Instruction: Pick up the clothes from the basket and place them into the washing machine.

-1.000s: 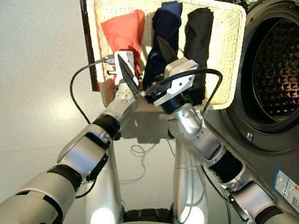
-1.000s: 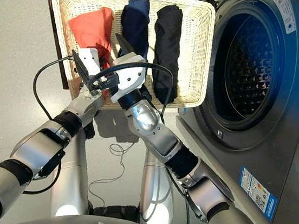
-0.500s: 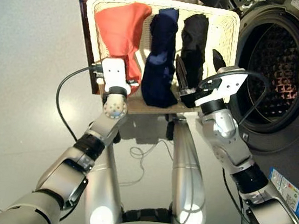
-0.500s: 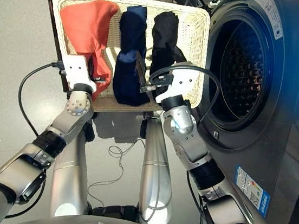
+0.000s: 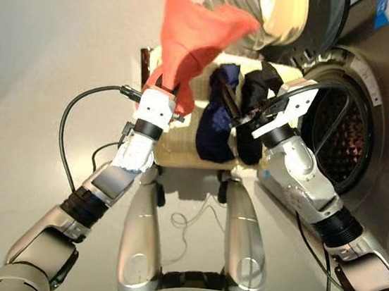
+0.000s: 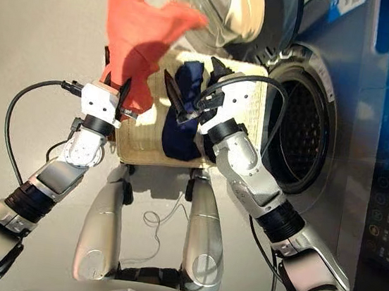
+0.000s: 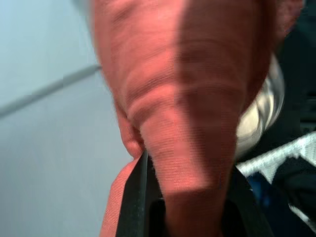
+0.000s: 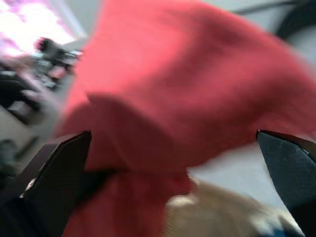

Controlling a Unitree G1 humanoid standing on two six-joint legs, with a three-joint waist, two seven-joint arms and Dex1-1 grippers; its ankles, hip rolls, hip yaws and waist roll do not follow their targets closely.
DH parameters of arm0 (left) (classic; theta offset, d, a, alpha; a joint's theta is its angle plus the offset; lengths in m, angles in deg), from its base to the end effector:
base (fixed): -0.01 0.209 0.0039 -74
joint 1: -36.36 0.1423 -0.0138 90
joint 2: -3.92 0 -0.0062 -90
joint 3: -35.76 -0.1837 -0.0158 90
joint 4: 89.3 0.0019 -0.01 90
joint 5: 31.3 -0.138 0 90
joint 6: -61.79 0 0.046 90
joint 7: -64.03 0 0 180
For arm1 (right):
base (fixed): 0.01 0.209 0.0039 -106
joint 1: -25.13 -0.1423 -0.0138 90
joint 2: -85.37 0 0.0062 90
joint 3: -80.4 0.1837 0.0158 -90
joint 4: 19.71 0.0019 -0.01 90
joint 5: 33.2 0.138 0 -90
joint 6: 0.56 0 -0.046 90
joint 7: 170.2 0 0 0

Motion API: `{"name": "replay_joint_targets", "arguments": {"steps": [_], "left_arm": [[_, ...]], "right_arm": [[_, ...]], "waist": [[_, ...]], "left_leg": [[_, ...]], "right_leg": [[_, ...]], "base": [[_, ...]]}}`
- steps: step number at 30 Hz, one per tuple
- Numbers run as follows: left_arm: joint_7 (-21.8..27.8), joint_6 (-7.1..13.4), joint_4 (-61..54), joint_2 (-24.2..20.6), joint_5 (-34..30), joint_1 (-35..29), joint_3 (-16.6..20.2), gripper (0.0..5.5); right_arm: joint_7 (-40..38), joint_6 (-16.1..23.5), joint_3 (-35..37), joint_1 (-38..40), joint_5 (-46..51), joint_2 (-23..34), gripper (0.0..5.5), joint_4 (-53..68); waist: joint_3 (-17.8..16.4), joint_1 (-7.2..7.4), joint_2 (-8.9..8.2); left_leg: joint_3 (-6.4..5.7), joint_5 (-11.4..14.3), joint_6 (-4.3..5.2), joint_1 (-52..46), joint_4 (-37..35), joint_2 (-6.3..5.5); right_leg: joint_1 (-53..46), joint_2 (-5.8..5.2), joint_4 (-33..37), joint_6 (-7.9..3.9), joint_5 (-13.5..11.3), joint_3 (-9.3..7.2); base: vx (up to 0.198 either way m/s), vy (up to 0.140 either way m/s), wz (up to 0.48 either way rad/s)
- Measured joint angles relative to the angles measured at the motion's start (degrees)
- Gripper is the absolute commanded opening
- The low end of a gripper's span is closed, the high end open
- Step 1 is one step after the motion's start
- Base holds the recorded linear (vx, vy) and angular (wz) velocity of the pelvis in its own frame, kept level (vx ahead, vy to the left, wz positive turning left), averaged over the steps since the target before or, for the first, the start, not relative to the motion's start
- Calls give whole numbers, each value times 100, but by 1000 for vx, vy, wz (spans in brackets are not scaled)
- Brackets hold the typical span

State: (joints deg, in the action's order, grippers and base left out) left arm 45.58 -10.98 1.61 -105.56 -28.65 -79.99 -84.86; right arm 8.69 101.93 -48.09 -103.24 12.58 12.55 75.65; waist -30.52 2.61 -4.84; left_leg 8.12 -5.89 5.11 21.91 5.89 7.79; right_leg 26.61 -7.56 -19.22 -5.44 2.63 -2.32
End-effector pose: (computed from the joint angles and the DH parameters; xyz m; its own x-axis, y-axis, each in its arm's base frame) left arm 0.2540 0.1443 0.1272 0.7734 -0.4043 0.4882 0.1083 0.8432 0.5266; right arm 0.2593 -0.1013 0.1719 0.6210 0.6555 0.4298 -0.7003 0.7103 -0.0713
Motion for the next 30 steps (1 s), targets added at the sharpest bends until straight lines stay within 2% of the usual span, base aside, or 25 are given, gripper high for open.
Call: {"name": "replay_joint_targets", "arguments": {"steps": [3, 7, 10, 13, 17, 18, 20, 26, 30], "left_arm": [[25, 24, -219, -195, -21, -128, -82, 0], [45, 52, -291, -504, -280, -423, -290, 0], [30, 54, -303, -698, -361, -459, -466, 0], [1, 55, -303, -755, -488, -481, -631, 0], [-12, 55, -333, -762, -509, -481, -645, 0], [-18, 55, -349, -760, -512, -483, -646, 0], [-48, 55, -361, -753, -541, -496, -653, 0], [-213, -33, -291, -721, -606, -502, -720, 0], [-263, -35, -237, -542, -616, -522, -723, 0]], "right_arm": [[116, -203, -278, -425, 214, 34, 550, -4], [207, -252, -556, -840, 435, 185, 550, -3], [213, -331, -713, -1048, 523, 220, 550, -6], [206, -338, -779, -1087, 524, 219, 550, -36], [169, -338, -830, -1096, 524, 190, 550, -95], [162, -338, -830, -1098, 524, 161, 496, -127], [117, -338, -830, -1098, 524, 108, 0, -157], [-34, -268, -807, -1087, 477, -3, 0, -173], [-211, -105, -463, -636, -79, -388, 0, -175]], "waist": [[0, -32, 1], [0, -160, 2], [0, -194, 2], [-1, -208, 3], [-3, -217, 6], [-3, -217, 6], [-3, -217, 7], [-4, -195, 9], [-6, -210, 20]], "left_leg": [[-2, -21, -29, -167, -77, -15], [-8, -26, -36, -204, -72, -19], [-5, -31, -43, -202, -66, -20], [-8, -35, -47, -196, -63, -21], [-23, -37, -49, -181, -59, -21], [-27, -37, -49, -175, -56, -21], [-31, -37, -50, -173, -54, -21], [-32, -37, -50, -173, -42, -21], [-32, -37, -50, -170, -39, -24]], "right_leg": [[-291, 2, 319, -43, -142, -3], [-339, 2, 342, -47, -166, 9], [-336, 3, 340, -49, -178, 10], [-335, 2, 340, -48, -184, 8], [-334, -1, 342, -48, -184, -4], [-333, -1, 343, -48, -184, -7], [-333, -2, 343, -48, -184, -11], [-332, -4, 333, -48, -184, -11], [-329, -8, 332, -48, -184, -9]], "base": [[0, 0, 0], [0, 0, 0], [0, 0, 0], [0, 0, 0], [0, 0, 0], [0, 0, 0], [0, 0, 0], [0, 0, 0], [0, 0, 0]]}}
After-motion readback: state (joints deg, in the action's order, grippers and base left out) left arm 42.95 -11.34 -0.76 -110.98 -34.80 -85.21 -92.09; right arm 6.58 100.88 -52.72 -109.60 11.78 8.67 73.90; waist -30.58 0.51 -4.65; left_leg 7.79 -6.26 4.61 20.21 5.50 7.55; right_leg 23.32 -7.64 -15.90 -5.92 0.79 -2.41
